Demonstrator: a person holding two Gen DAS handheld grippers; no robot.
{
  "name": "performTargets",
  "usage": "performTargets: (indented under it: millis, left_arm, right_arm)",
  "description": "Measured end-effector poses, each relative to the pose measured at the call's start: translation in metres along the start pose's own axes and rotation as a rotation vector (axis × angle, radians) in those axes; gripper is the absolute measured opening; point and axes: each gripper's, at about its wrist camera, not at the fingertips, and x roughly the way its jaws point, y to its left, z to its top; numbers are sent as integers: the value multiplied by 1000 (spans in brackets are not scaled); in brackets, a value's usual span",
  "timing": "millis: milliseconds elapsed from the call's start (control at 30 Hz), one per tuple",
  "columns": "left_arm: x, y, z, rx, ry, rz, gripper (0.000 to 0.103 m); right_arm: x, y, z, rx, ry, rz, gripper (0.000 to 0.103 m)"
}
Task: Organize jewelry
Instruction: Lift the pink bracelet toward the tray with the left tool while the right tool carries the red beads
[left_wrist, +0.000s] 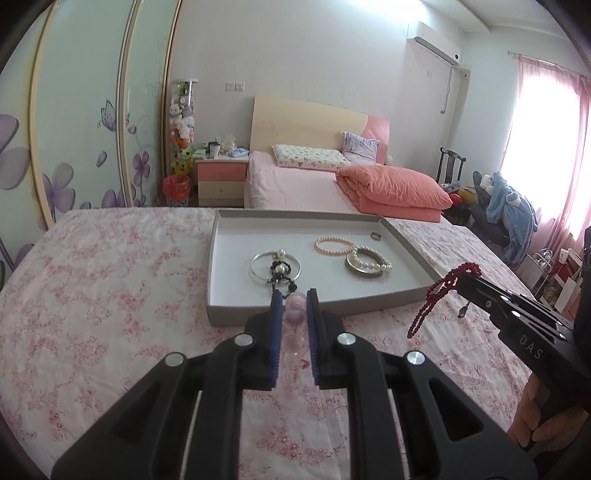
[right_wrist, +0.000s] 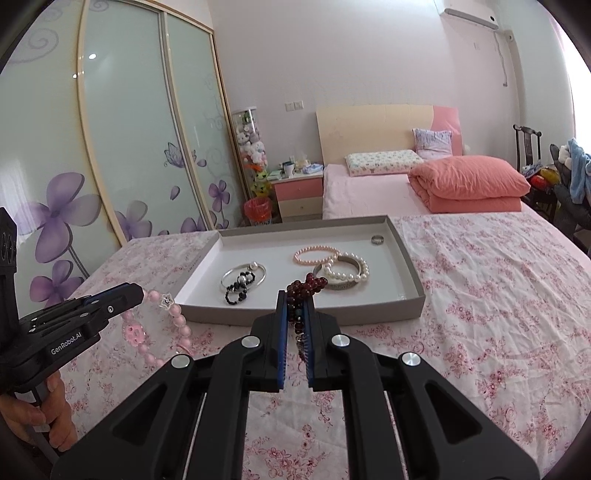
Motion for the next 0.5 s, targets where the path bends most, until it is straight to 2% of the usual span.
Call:
performTargets:
  millis: [267, 500]
  left_arm:
    - [-4, -6, 8, 15, -31, 35, 14]
    - [-3, -11, 11, 35, -45, 56, 14]
  right_arm:
    - [-10, 6, 10, -44, -70, -22, 9]
    - [-11, 7, 14, -63, -91, -26, 9]
